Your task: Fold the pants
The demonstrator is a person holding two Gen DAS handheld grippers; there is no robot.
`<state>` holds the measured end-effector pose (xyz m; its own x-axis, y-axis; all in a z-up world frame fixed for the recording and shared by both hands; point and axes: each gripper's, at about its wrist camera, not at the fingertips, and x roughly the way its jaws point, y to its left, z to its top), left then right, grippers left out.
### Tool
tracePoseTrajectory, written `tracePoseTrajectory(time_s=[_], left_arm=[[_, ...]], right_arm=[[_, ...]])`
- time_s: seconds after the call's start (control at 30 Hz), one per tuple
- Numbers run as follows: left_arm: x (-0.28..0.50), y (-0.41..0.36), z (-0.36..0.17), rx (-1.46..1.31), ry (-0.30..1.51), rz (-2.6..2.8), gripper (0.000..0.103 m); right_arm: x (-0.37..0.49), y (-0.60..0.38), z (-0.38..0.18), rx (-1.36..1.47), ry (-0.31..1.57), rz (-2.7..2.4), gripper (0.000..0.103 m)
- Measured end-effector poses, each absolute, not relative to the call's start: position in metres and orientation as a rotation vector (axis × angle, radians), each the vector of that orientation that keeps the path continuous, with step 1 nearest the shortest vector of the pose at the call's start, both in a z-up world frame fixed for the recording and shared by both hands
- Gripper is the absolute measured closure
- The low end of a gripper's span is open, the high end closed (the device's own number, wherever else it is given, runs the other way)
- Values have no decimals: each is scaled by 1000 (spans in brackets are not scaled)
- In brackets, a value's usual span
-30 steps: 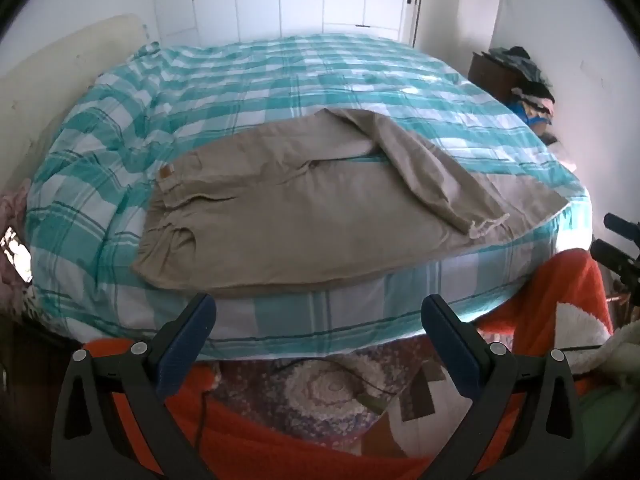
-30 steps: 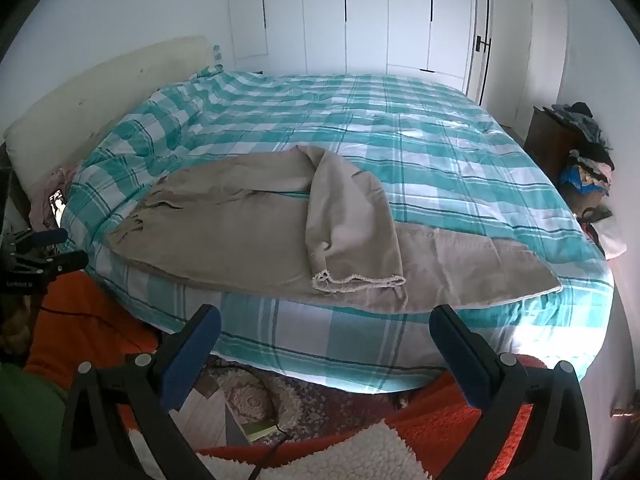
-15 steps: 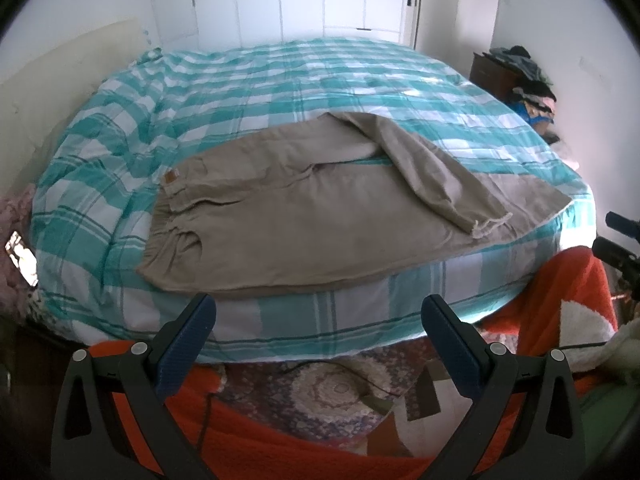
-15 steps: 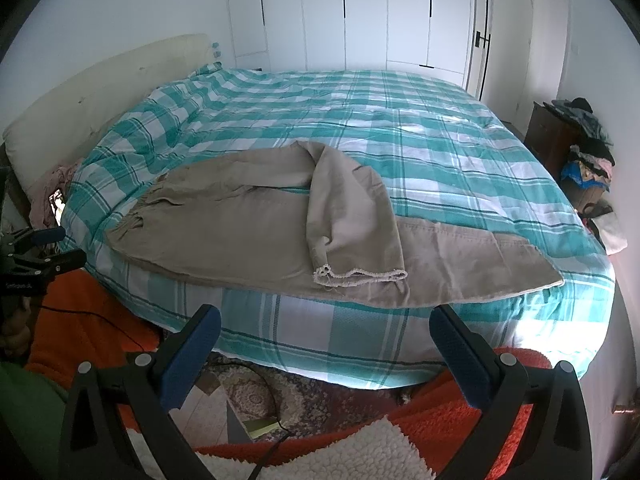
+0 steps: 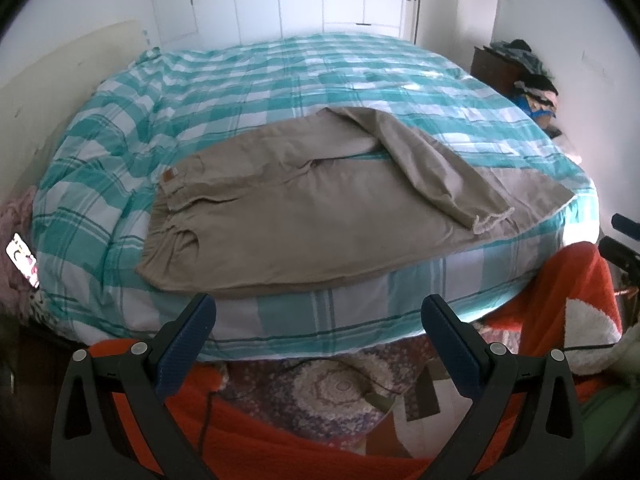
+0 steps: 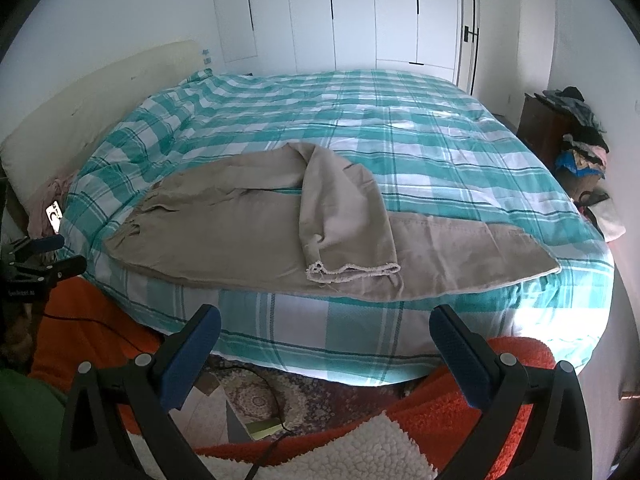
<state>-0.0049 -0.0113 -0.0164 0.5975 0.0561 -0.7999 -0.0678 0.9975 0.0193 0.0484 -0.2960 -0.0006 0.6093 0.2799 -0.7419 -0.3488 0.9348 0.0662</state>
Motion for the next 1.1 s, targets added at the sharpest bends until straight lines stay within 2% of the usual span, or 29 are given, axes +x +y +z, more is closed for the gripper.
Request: tracePoseTrajectory(time_s=[1.1], left_arm=[[4,-13,-29,1,960,89,1]], right_arm=[[61,-280,-11,-252,915,205,0]])
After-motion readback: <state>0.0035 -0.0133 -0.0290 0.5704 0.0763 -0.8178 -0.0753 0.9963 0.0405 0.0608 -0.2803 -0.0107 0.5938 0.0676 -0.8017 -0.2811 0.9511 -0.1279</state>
